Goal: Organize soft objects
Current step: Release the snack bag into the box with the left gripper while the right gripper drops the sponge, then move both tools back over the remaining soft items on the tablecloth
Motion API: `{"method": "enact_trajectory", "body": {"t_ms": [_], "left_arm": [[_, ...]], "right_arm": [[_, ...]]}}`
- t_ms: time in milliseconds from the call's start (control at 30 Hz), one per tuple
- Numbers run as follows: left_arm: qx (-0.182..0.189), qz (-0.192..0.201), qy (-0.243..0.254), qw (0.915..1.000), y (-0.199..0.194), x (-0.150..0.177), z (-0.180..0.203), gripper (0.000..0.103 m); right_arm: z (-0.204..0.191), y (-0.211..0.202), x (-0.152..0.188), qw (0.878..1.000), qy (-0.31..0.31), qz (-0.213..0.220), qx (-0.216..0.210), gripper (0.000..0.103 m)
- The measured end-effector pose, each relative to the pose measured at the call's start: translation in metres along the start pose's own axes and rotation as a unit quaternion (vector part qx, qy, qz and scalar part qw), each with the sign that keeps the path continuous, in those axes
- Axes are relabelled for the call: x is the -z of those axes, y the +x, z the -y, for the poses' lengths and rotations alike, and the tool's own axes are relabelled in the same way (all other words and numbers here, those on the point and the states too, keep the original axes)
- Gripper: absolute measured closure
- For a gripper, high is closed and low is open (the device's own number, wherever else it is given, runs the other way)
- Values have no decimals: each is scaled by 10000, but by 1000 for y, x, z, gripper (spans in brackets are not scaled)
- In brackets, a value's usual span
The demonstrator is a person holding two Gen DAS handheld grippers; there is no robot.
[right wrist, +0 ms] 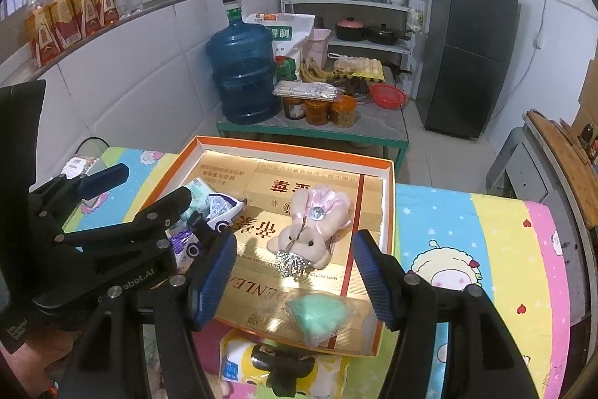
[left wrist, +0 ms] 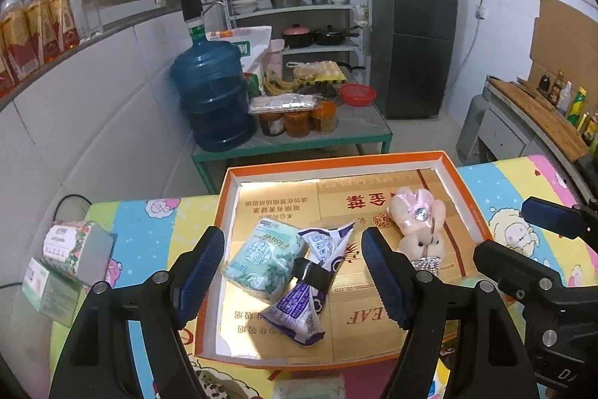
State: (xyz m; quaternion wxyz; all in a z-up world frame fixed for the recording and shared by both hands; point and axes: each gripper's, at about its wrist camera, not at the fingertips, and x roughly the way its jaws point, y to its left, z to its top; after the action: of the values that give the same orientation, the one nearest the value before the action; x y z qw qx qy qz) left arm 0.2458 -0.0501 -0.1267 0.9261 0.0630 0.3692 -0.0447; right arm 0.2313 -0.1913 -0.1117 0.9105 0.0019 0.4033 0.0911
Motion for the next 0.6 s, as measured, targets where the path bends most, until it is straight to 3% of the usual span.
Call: {"method": "enact_trajectory", "body": {"t_ms": [600], "left_arm": [[-172, 207, -45, 9996, -56, 14, 11, 26]], "right_arm": [[1, -46, 10, 9995, -128, 255, -129, 39]]}}
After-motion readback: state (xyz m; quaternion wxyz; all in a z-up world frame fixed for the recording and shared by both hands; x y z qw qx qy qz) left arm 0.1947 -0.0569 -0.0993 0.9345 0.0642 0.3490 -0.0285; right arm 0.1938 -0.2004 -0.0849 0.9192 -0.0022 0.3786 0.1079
